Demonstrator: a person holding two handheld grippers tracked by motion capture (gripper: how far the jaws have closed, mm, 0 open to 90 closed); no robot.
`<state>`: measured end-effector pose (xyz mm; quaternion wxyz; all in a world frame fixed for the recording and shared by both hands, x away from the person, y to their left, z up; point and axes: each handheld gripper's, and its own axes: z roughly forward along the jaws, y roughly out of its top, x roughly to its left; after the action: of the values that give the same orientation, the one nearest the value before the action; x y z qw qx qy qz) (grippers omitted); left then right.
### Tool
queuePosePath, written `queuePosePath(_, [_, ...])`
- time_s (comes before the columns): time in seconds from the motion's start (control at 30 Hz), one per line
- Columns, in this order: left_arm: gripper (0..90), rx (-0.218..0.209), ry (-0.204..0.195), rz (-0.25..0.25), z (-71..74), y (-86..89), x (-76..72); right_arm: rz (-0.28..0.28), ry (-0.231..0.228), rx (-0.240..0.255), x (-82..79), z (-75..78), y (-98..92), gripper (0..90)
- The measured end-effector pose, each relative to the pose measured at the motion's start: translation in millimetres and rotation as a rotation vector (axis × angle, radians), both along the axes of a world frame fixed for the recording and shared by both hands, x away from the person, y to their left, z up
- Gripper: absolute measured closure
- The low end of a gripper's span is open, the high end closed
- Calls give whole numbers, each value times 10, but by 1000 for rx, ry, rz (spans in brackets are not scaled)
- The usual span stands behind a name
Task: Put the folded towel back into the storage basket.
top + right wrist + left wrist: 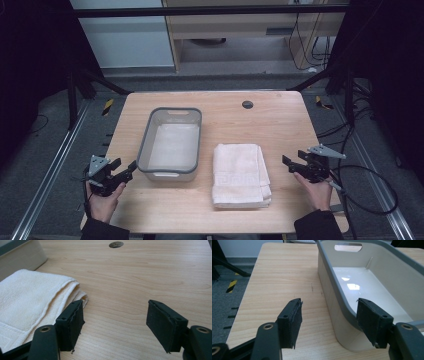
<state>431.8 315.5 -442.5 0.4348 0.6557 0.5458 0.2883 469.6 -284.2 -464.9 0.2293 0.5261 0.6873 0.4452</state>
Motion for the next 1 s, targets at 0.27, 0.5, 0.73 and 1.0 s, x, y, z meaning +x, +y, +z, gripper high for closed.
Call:
queuePosePath(0.27, [367, 6, -65, 10, 146, -9, -75, 14, -15, -17, -7, 36, 40, 290])
queuePosePath(0.5, [391, 23, -94, -5, 267, -92, -128, 20, -37, -14, -10, 115, 71, 285])
queuePosePath(0.73, [409, 17, -82, -35, 313, -189, -144, 33, -46, 9, -3, 168, 99, 271])
queuePosePath(1.0, [410, 17, -77, -85, 336, -367, -138, 49, -52, -9, 20, 196, 144, 254])
